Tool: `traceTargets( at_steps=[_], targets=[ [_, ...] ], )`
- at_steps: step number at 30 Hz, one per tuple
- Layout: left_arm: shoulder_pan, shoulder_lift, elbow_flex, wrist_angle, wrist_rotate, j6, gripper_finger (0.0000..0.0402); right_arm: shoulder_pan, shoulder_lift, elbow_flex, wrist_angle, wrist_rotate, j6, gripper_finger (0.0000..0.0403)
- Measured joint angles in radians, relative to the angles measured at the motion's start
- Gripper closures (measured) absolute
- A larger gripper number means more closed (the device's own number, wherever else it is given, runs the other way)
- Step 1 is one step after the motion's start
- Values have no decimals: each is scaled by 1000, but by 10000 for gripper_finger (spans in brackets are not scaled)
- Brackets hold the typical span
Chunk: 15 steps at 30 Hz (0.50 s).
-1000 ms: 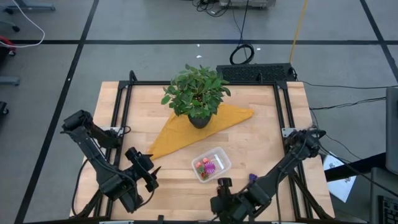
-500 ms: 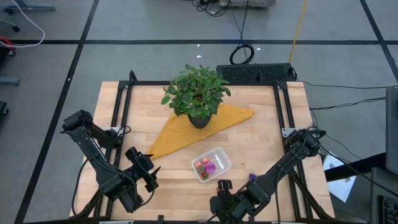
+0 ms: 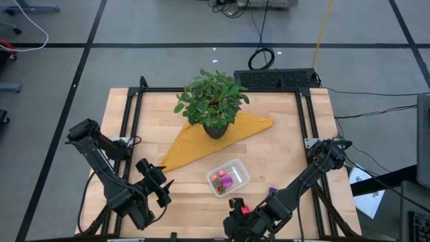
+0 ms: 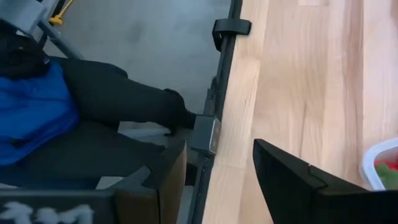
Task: Pick and placing Produce into tupperware
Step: Put the dragon fruit into the transparent bin
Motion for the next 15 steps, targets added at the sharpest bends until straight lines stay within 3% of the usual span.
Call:
traceTargets(
  at_steps=[4,11,15],
  targets=[
    [0,0,0,0,0,11,123,-11,0,0,-44,0,19,227],
    [0,0,0,0,0,13,124,-61,0,-2,-292,-6,220,227],
    [0,0,0,0,0,13,124,-75,0,-2,-321,-25,261,227]
  ],
)
